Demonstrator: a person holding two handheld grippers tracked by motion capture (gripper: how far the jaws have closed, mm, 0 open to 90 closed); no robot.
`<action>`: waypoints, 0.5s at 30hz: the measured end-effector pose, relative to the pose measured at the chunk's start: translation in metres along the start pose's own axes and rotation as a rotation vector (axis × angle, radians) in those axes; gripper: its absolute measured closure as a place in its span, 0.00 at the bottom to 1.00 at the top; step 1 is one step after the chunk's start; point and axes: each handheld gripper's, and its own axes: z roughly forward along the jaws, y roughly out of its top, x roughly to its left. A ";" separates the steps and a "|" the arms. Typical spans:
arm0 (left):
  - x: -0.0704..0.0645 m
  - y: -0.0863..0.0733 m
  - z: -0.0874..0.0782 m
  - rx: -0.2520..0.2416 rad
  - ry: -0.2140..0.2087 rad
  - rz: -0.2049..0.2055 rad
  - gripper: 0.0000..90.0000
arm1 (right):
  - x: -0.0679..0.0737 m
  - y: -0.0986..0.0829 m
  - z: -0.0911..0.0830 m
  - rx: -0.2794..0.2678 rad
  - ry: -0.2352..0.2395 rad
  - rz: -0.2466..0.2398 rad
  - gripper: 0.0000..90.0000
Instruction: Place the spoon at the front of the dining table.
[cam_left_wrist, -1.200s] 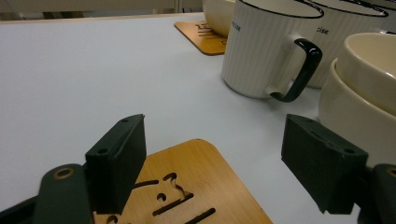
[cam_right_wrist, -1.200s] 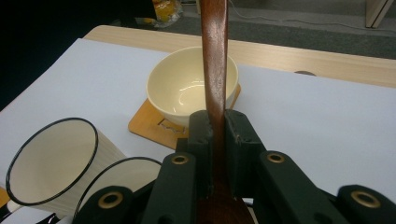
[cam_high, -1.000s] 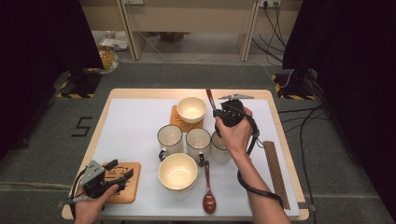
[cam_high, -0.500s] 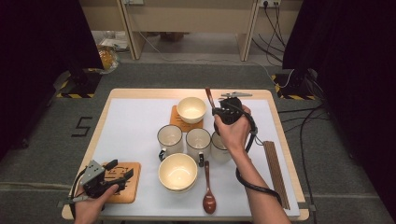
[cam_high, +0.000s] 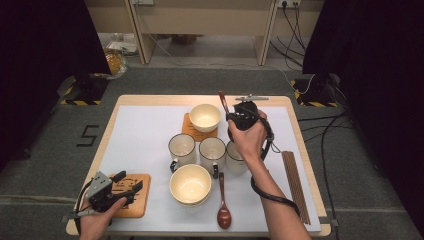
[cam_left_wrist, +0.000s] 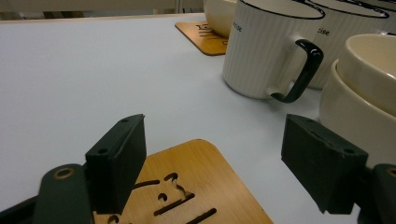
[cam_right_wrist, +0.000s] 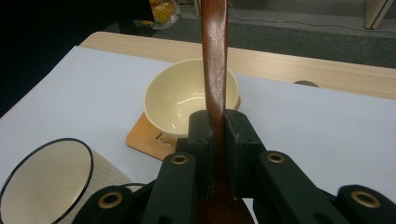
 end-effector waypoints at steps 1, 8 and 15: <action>0.000 0.000 0.000 -0.001 -0.001 -0.001 0.24 | 0.000 0.000 0.000 -0.001 0.000 0.000 0.91; 0.001 0.000 0.000 -0.001 0.001 -0.001 0.24 | -0.001 0.003 0.004 -0.001 -0.001 0.004 0.91; 0.000 0.000 0.000 0.000 0.000 0.000 0.24 | 0.000 0.007 0.007 -0.001 0.000 0.005 0.91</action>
